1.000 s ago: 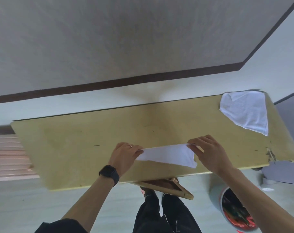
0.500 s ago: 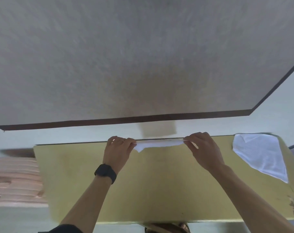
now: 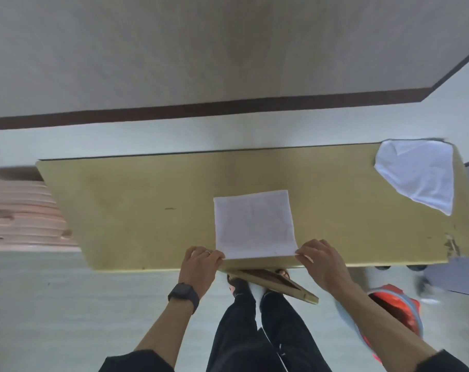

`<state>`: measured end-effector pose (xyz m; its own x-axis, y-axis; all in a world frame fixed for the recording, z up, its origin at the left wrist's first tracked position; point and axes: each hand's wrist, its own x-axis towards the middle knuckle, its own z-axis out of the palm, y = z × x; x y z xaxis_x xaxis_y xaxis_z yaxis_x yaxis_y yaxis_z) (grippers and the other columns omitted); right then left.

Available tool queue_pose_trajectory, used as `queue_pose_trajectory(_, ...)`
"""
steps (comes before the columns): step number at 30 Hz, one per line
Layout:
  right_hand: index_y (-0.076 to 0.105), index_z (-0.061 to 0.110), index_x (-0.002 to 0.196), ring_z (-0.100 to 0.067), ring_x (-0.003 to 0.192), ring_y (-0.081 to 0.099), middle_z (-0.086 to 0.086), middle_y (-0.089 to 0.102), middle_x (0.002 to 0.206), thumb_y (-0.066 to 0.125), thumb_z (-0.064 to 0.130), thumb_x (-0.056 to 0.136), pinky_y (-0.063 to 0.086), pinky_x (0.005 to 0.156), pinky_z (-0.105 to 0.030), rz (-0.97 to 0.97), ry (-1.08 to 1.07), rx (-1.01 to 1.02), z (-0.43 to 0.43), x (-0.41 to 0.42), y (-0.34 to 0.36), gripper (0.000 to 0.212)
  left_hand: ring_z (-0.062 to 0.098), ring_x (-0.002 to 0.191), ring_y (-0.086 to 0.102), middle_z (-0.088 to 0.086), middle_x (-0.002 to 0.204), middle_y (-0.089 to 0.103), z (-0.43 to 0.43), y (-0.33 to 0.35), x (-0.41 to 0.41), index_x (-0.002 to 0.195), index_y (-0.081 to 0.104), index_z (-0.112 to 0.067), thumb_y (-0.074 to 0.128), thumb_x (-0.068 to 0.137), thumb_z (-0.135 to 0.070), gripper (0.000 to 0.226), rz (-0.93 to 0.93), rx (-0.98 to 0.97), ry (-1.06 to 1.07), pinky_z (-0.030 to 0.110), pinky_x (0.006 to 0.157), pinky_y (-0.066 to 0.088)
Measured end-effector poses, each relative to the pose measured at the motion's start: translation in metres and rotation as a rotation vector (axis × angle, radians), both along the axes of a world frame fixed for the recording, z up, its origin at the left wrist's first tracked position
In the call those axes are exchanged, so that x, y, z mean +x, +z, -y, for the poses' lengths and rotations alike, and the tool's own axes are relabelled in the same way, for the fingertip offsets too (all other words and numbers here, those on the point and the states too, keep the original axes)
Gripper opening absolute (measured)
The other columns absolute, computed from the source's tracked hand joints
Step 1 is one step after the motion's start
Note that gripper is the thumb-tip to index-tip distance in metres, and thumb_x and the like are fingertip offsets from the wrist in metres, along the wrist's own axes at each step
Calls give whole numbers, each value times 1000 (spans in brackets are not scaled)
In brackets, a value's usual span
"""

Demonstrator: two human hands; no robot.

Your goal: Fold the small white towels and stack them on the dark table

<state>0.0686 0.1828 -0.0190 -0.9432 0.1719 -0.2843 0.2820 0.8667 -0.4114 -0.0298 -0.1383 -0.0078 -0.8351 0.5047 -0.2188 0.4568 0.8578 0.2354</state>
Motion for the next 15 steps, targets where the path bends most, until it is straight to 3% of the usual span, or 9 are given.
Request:
queue_pose_trajectory(1,78,27,93,-22,92,60,9,70,98,72,27,89,48,81,-33,37,-13,-14,3,12,-3,8,18,71,67,-11,64,68,3,-5,10,80,70,-30,67,84,-26,7,13,-9,-18,29,83,33)
queue_pose_trajectory(4,77,28,100,-17,101,56,12,67,105,65,33,93,43,86,-28,151,-4,-51,12,35,-4,14,15,72,67,-13,67,69,7,-11,28,81,69,-31,86,71,-20,22,110,-55,-4,29,82,39)
queue_pose_trajectory(8,75,29,105,-14,105,53,14,66,109,61,37,95,42,85,-27,193,-45,-110,10,29,-5,19,21,86,68,-7,88,74,9,-14,20,95,72,-27,67,90,-21,9,174,9,92,35,84,47)
queue_pose_trajectory(11,75,26,106,-17,99,60,8,69,103,64,32,95,43,83,-28,130,-148,-201,4,-2,-7,17,21,101,61,-4,107,70,0,-9,-10,112,70,-23,53,100,-27,22,255,71,193,32,87,44)
queue_pose_trajectory(15,74,24,109,-12,88,60,7,64,102,61,28,97,39,81,-21,46,-306,-313,-2,-60,-15,18,11,90,59,-9,96,65,-12,-12,-56,105,71,-32,56,98,-29,17,357,222,414,24,77,42)
